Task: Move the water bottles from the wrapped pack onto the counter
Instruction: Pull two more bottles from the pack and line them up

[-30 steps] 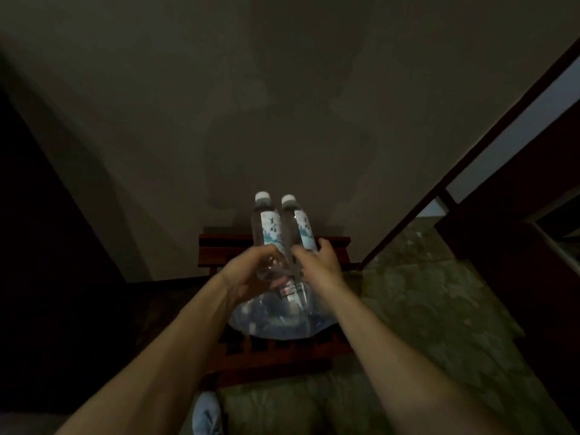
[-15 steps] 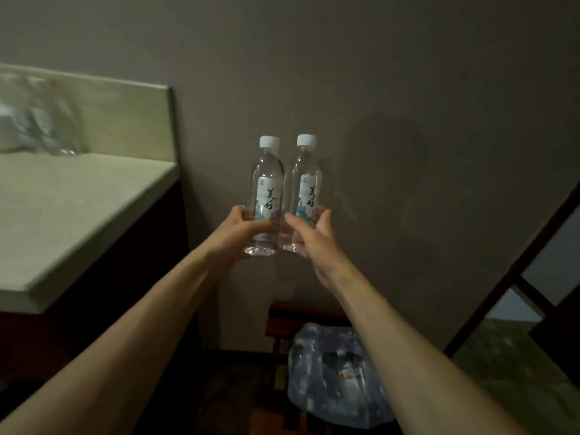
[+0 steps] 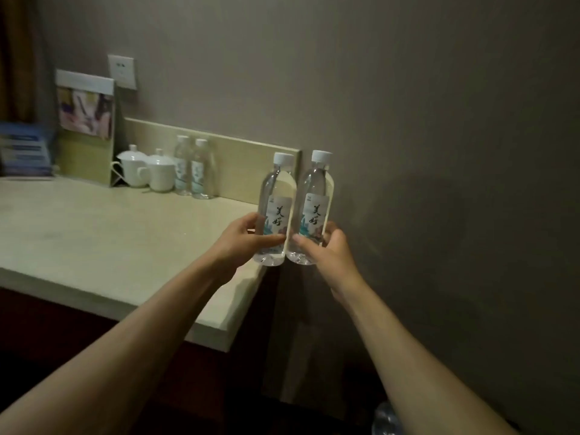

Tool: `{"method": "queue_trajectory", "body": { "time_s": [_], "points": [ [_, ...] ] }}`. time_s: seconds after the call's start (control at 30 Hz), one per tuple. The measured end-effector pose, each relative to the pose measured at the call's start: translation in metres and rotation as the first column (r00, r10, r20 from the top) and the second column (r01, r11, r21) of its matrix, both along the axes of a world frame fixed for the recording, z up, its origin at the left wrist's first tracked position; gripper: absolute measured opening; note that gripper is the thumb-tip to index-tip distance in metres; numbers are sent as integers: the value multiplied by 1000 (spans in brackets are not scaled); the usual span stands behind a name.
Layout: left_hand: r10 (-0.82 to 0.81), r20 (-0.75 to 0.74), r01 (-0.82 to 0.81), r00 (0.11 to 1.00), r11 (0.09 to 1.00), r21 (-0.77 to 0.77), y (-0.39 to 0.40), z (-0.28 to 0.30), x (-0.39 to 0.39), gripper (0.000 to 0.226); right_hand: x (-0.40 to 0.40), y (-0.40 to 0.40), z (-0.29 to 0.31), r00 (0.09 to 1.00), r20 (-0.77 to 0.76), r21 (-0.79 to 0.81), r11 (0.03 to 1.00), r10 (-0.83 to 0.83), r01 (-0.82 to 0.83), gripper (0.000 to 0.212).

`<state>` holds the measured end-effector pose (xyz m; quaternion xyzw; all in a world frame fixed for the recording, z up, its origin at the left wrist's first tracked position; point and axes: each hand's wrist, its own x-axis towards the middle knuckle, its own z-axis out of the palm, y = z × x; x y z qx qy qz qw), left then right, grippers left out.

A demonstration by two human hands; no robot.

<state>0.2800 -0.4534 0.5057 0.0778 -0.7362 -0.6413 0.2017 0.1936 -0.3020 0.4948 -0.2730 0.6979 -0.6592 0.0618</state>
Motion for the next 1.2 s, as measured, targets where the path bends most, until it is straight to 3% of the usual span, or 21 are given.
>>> {"method": "queue_trajectory", "body": {
  "time_s": [0.17, 0.3, 0.53, 0.83, 1.07, 1.2],
  "points": [
    [17, -9, -18, 1000, 998, -54, -72, -3, 23, 34, 18, -69, 0, 1000, -17, 57, 998, -26, 27, 48],
    [28, 5, -28, 1000, 997, -72, -109, -15, 27, 44, 24, -103, -14, 999, 4, 122, 992, -36, 35, 55],
    [77, 28, -76, 997, 996, -45, -143, -38, 0, 47, 6, -147, -33, 988, -57, 195, 969, -146, 154, 50],
    [123, 44, -119, 991, 990, -79, -194, -43, -70, 52, -64, -203, -41, 989, -61, 284, 947, -138, 150, 50],
    [176, 34, -164, 984, 958, -235, -229, -46, -129, 47, -115, -239, -39, 980, -91, 339, 919, -180, 200, 48],
    [298, 36, -258, 954, 874, -411, -242, -48, -156, 52, -135, -258, -38, 969, -126, 390, 888, -212, 245, 51]
  ]
}}
